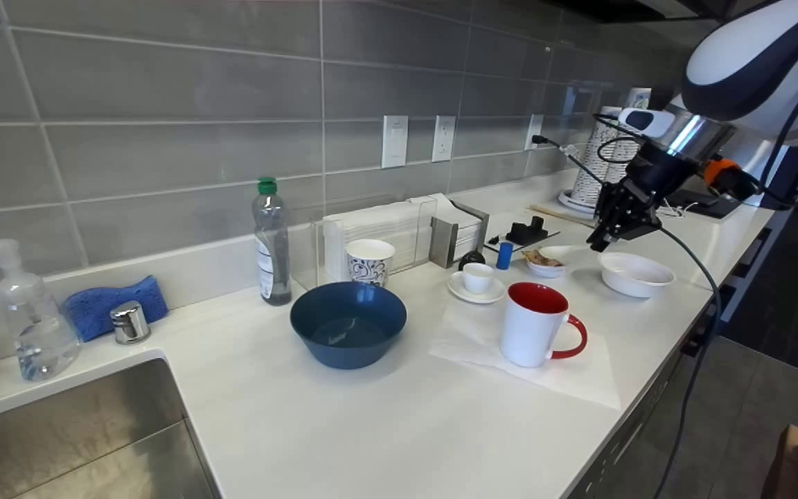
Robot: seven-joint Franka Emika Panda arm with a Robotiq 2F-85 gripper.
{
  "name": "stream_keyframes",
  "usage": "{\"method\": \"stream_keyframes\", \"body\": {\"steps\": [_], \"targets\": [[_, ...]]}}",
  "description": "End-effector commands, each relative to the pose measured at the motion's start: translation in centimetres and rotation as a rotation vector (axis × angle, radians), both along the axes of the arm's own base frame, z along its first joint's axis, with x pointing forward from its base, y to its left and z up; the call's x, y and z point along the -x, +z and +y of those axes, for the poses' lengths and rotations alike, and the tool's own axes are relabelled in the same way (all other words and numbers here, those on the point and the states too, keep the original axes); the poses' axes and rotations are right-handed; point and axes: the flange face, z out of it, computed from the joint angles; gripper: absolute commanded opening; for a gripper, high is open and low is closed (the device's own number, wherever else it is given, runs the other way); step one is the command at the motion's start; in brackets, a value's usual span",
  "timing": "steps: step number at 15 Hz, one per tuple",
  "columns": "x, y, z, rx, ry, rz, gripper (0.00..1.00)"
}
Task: Use the white spoon to place some of the contents from the blue bowl into the white teacup.
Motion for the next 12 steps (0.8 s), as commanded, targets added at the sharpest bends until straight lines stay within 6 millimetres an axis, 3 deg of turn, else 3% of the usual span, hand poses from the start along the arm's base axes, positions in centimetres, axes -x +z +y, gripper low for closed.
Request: {"method": "stream_keyframes", "body": {"steps": [1,3,4,5,12], "targets": [[-0.2,4.3,5.5,0.101,0.046,0.000,0.03],[-0.5,5.3,9.2,0.118,0.101,-0.001,0.03],[-0.8,4.0,6.8,0.096,0.073,-0.004,0.03],[-0.9,4.4,8.0,0.096,0.083,-0.009,0.13],[-0.7,4.0,6.8,0.079,0.065,-0.001,0.13]]}}
